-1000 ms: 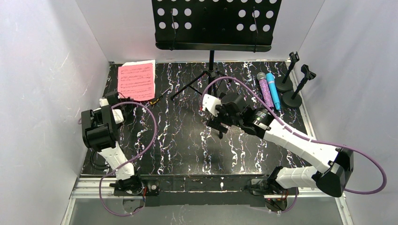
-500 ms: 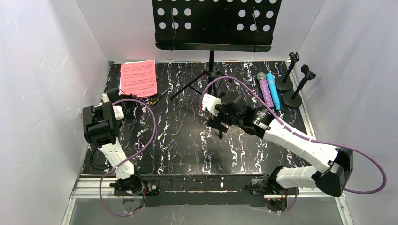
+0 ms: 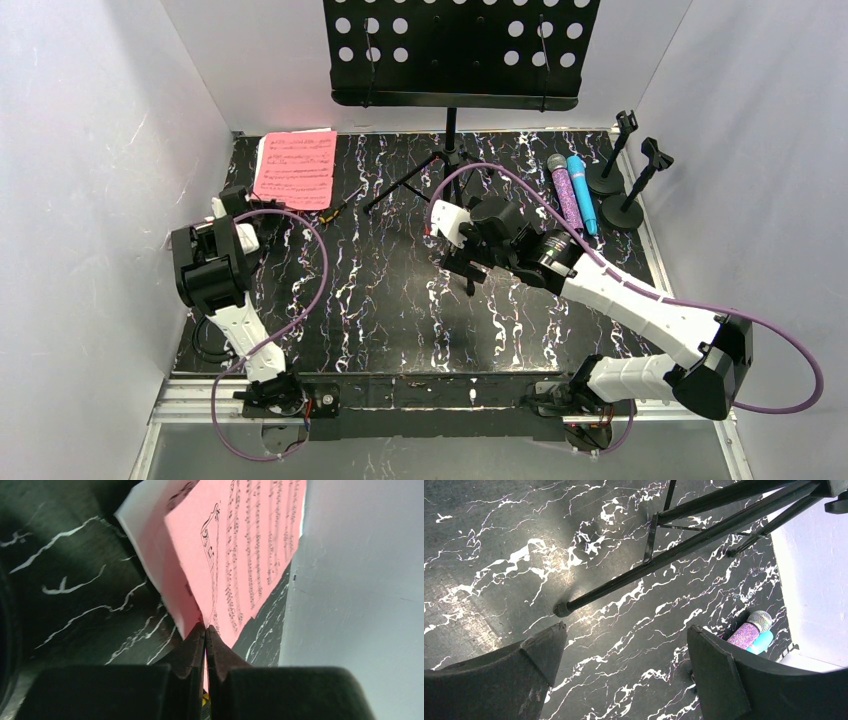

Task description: Pack up the instrument practice props

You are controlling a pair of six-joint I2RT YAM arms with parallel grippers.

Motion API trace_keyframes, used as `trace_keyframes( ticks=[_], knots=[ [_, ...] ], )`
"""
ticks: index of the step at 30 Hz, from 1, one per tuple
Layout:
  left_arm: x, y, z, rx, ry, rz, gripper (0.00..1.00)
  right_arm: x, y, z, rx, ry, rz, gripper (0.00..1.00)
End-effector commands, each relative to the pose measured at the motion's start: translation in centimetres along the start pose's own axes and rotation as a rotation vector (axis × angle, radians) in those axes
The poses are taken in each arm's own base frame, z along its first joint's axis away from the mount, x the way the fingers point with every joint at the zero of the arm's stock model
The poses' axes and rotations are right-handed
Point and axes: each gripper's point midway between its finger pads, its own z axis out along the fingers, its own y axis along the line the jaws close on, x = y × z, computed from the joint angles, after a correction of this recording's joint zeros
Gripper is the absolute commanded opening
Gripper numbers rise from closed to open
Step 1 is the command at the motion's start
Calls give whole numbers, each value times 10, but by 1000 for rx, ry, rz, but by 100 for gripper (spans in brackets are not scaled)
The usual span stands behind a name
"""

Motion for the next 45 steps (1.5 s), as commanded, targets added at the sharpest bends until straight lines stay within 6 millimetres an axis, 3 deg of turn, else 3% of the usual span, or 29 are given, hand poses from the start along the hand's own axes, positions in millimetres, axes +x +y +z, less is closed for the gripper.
trace_keyframes(
  ticks=[1,14,26,34,45],
  knots=[
    [-12,-18,3,25,-31,21,0,-15,-15,-13,42,-39,13,99],
    [-6,-12,18,3,-20,-6,0,-17,-16,-15,41,-40,14,99],
    [-15,-29,-16,23,-74,42,56,-15,-25,-35,103,-80,70,99],
    [-11,-34,-82,-2,-75,215,76,9,-39,-67,234,-87,164,99],
    [-4,-57,-236,68,-130,605,93,73,-64,-114,561,-54,387,99]
  ],
)
